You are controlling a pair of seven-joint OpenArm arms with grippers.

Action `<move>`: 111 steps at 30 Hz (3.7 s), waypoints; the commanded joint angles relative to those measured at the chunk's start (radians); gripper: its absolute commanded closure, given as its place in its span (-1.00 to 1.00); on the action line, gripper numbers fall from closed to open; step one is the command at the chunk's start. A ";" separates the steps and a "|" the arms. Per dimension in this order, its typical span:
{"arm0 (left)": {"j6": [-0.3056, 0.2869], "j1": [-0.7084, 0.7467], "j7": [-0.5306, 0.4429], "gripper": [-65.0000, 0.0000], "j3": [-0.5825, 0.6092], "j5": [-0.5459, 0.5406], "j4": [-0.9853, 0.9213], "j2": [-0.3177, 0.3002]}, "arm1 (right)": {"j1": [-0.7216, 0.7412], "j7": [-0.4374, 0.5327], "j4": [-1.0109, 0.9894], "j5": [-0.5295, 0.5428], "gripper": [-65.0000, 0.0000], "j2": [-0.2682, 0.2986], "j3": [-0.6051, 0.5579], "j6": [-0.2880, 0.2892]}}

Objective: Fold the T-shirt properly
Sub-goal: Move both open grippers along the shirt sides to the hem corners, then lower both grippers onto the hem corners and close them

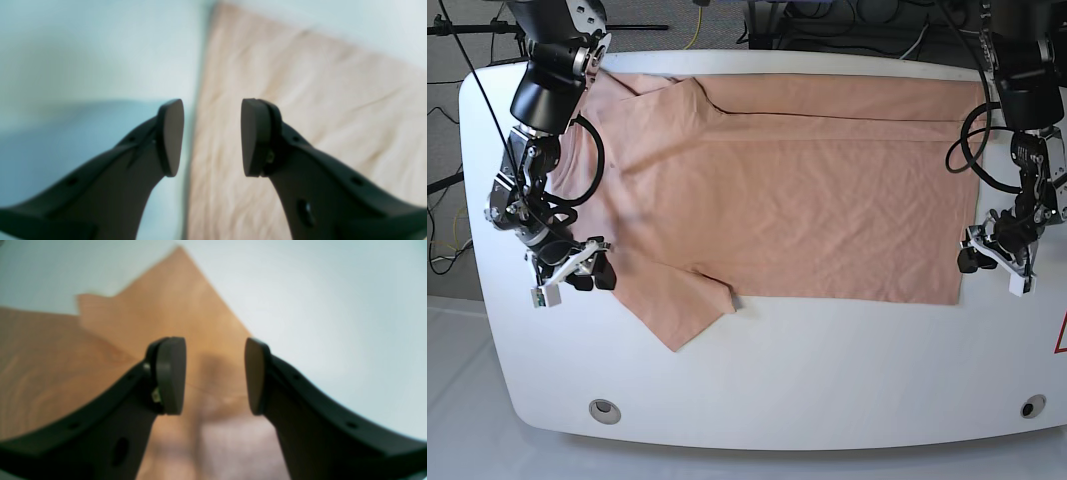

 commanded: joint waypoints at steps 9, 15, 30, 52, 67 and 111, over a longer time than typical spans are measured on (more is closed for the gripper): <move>0.000 -0.106 -0.027 0.20 0.012 0.009 -0.054 -0.019 | 0.163 0.045 -0.188 0.005 -0.05 0.023 -0.149 -0.018; 0.000 -0.152 -0.071 0.22 0.001 0.008 -0.111 -0.024 | 0.212 0.052 -0.230 -0.019 -0.05 0.016 -0.164 -0.009; -0.023 -0.156 -0.158 0.22 0.093 0.011 -0.230 -0.027 | 0.200 0.108 -0.267 -0.076 -0.05 0.018 -0.125 -0.008; -0.029 -0.152 -0.165 0.22 0.093 0.005 -0.238 -0.016 | 0.196 0.166 -0.368 -0.051 -0.05 0.016 -0.154 -0.006; -0.022 -0.147 -0.192 0.21 0.097 0.010 -0.239 -0.018 | 0.238 0.250 -0.481 -0.057 -0.04 0.043 -0.148 -0.022; -0.014 -0.127 -0.225 0.15 0.106 0.030 -0.236 -0.016 | 0.264 0.308 -0.557 -0.190 -0.05 0.042 -0.249 -0.093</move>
